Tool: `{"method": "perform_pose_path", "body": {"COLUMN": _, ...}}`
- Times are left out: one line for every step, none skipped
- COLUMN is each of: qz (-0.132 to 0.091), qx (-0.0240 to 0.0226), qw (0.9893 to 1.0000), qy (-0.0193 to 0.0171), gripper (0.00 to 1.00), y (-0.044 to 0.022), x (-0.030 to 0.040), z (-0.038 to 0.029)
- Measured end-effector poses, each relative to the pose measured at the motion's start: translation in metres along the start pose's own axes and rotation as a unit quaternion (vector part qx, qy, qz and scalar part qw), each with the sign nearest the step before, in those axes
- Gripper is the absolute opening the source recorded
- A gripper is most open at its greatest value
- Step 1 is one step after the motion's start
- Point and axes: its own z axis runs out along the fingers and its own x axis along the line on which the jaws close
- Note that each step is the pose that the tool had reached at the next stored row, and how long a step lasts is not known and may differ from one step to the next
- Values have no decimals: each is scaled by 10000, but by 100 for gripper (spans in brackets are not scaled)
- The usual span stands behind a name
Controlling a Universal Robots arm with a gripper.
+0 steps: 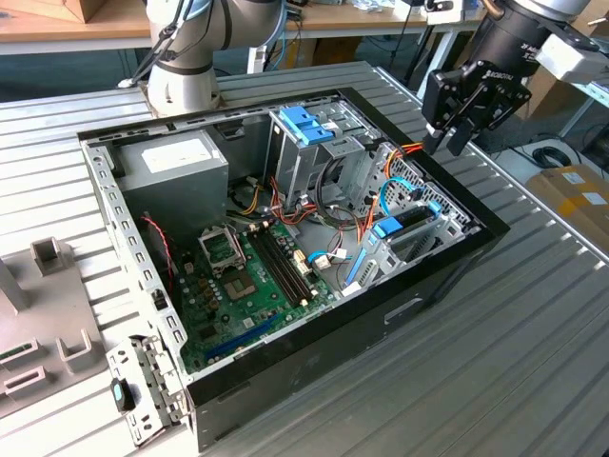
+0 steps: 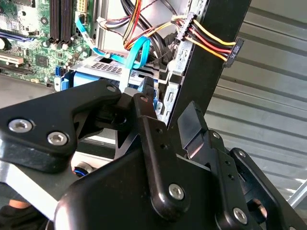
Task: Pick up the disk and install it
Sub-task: 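Insert the first disk wire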
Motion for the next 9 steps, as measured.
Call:
{"method": "perform_pose_path", "body": {"qz": -11, "qx": 0, "qw": 10000, "qy": 0, "gripper": 48, "y": -11, "x": 4, "z": 2}}
{"method": "perform_pose_path", "body": {"qz": -16, "qx": 0, "qw": 10000, "qy": -1, "gripper": 48, "y": -22, "x": 8, "z": 4}}
{"method": "perform_pose_path", "body": {"qz": -21, "qx": -1, "qw": 10000, "qy": -1, "gripper": 48, "y": -38, "x": 17, "z": 7}}
{"method": "perform_pose_path", "body": {"qz": -22, "qx": -1, "qw": 10000, "qy": -1, "gripper": 48, "y": -52, "x": 27, "z": 9}}
{"method": "perform_pose_path", "body": {"qz": -22, "qx": -1, "qw": 10000, "qy": -1, "gripper": 48, "y": -72, "x": 43, "z": 13}}
{"method": "perform_pose_path", "body": {"qz": -22, "qx": -1, "qw": 10000, "qy": -1, "gripper": 48, "y": -89, "x": 60, "z": 16}}
{"method": "perform_pose_path", "body": {"qz": -22, "qx": -1, "qw": 10000, "qy": -3, "gripper": 48, "y": -107, "x": 80, "z": 20}}
{"method": "perform_pose_path", "body": {"qz": -22, "qx": -1, "qw": 10000, "qy": -4, "gripper": 48, "y": -122, "x": 96, "z": 22}}
{"method": "perform_pose_path", "body": {"qz": -22, "qx": -2, "qw": 10000, "qy": -4, "gripper": 48, "y": -146, "x": 120, "z": 26}}
